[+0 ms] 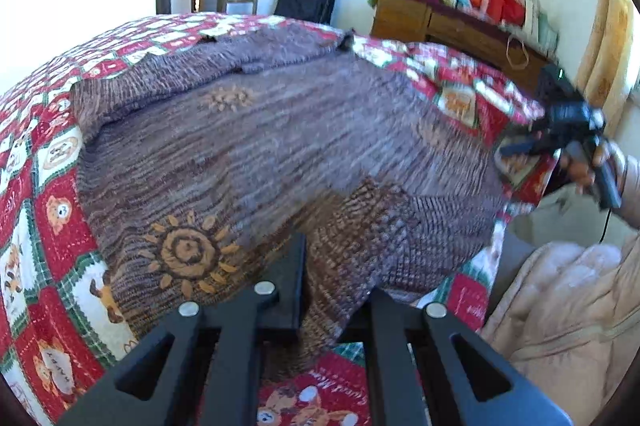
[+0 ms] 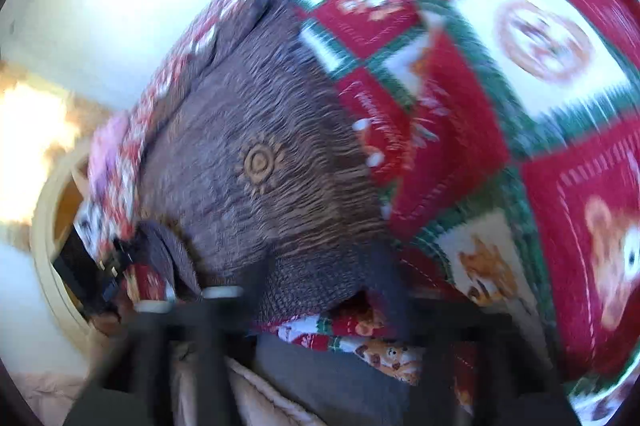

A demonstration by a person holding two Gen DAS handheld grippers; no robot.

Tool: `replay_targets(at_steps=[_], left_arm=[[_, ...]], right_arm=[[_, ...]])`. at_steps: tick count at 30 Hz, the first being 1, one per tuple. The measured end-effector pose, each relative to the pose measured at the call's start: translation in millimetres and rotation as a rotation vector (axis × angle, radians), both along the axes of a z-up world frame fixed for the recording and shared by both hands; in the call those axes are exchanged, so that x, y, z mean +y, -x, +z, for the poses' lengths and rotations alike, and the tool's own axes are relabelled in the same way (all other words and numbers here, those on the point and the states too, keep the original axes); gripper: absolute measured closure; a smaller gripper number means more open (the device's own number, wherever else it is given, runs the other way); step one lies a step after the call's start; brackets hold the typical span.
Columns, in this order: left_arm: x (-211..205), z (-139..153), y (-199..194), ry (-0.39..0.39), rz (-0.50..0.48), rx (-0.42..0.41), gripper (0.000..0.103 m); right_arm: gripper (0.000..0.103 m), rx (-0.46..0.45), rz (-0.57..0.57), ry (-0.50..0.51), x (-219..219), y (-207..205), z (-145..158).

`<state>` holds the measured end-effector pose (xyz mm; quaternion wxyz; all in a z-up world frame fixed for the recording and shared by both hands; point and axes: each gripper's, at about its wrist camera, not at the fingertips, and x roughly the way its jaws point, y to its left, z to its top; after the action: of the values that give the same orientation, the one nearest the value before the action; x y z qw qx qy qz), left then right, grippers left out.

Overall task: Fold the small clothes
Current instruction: 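Lift the held edge with both tools and fold the sweater over onto itself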

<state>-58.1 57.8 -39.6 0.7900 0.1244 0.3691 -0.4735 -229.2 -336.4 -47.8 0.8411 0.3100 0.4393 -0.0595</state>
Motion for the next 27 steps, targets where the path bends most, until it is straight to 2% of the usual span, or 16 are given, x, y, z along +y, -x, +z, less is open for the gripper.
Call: replay_targets(at_steps=[2, 4, 7, 10, 11, 12, 13, 14, 15, 17, 18, 20, 22, 24, 27], left_arm=[[-3, -3, 2, -0.024, -0.017, -0.003, 0.095], [-6, -7, 4, -0.045, -0.031, -0.004, 0.093], [-7, -8, 5, -0.057, -0.039, -0.022, 0.090], [-7, -8, 2, -0.053, -0.044, -0.015, 0.089], [-7, -8, 1, -0.051, -0.045, -0.011, 0.089], [-7, -8, 2, -0.054, -0.048, -0.015, 0.089], [-8, -8, 2, -0.059, -0.050, -0.023, 0.089], [-9, -8, 3, -0.063, -0.050, -0.032, 0.089], [-10, -8, 4, -0.065, -0.051, -0.036, 0.089], [-10, -7, 6, -0.057, -0.056, -0.021, 0.092], [-9, -5, 6, -0.046, -0.053, -0.008, 0.095], [-4, 2, 2, -0.004, -0.038, 0.022, 0.095], [7, 16, -8, 0.092, -0.019, 0.074, 0.095], [23, 32, -25, 0.187, 0.026, 0.100, 0.095], [40, 43, -53, 0.262, 0.111, 0.110, 0.095]], right_arm=[[0.032, -0.025, -0.023, -0.049, -7, 4, -1], [0.033, -0.013, -0.015, -0.022, -4, 1, -3], [0.033, 0.055, 0.049, 0.087, 9, -7, -10], [0.033, 0.033, 0.054, 0.063, 4, -8, -18], [0.037, 0.020, 0.056, 0.045, 2, -8, -21], [0.050, 0.013, 0.065, 0.038, 1, -10, -23], [0.058, 0.023, 0.074, 0.024, 1, -12, -25], [0.076, 0.037, 0.098, 0.006, 3, -14, -27], [0.087, 0.050, 0.123, -0.009, 5, -15, -28], [0.094, 0.082, 0.173, -0.016, 13, -18, -25], [0.095, 0.088, 0.182, -0.015, 15, -20, -22], [0.095, 0.059, 0.191, -0.089, 16, -23, -11], [0.095, -0.022, 0.202, -0.205, 14, -32, 12], [0.095, -0.083, 0.221, -0.254, 13, -46, 32], [0.095, -0.169, 0.199, -0.345, 2, -82, 57]])
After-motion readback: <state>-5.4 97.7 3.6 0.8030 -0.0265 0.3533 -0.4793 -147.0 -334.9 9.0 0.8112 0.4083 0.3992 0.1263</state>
